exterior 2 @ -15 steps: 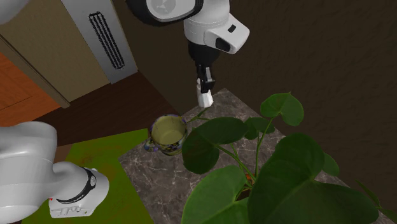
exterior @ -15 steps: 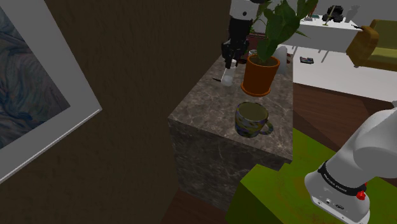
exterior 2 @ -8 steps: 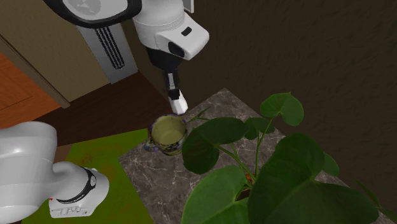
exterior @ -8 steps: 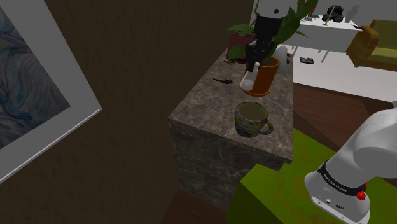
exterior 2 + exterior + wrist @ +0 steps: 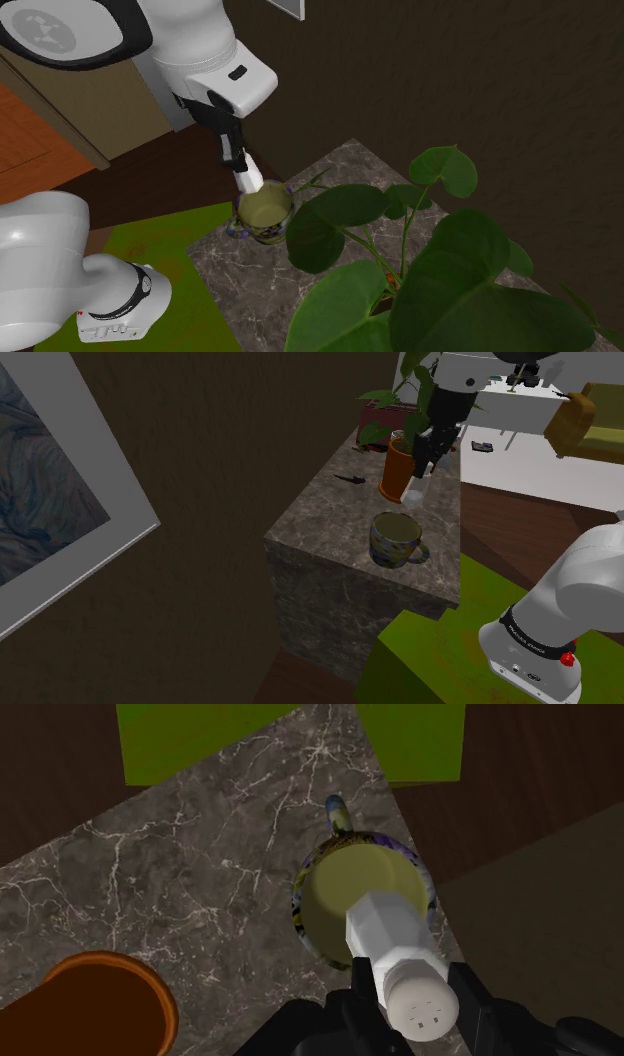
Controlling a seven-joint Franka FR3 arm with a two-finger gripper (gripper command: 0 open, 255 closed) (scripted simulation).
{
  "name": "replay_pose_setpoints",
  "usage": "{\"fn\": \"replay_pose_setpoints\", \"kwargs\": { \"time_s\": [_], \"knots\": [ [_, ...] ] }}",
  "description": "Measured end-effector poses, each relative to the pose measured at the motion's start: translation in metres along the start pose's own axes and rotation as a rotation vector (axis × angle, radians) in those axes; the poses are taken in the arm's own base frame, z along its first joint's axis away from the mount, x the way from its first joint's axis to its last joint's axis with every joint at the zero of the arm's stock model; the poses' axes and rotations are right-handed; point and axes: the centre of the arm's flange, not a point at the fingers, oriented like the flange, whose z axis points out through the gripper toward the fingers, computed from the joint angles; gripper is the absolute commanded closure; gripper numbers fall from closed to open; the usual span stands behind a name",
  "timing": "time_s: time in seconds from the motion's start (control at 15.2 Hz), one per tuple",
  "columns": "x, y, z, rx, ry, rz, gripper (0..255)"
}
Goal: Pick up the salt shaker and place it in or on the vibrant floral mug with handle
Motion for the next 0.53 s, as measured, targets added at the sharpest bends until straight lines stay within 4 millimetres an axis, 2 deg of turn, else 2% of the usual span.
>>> {"fn": "replay_pose_setpoints", "kwargs": {
  "time_s": [0.53],
  "knots": [
    [-0.001, 0.003, 0.042, 0.0, 0.0, 0.0, 255]
  ]
}}
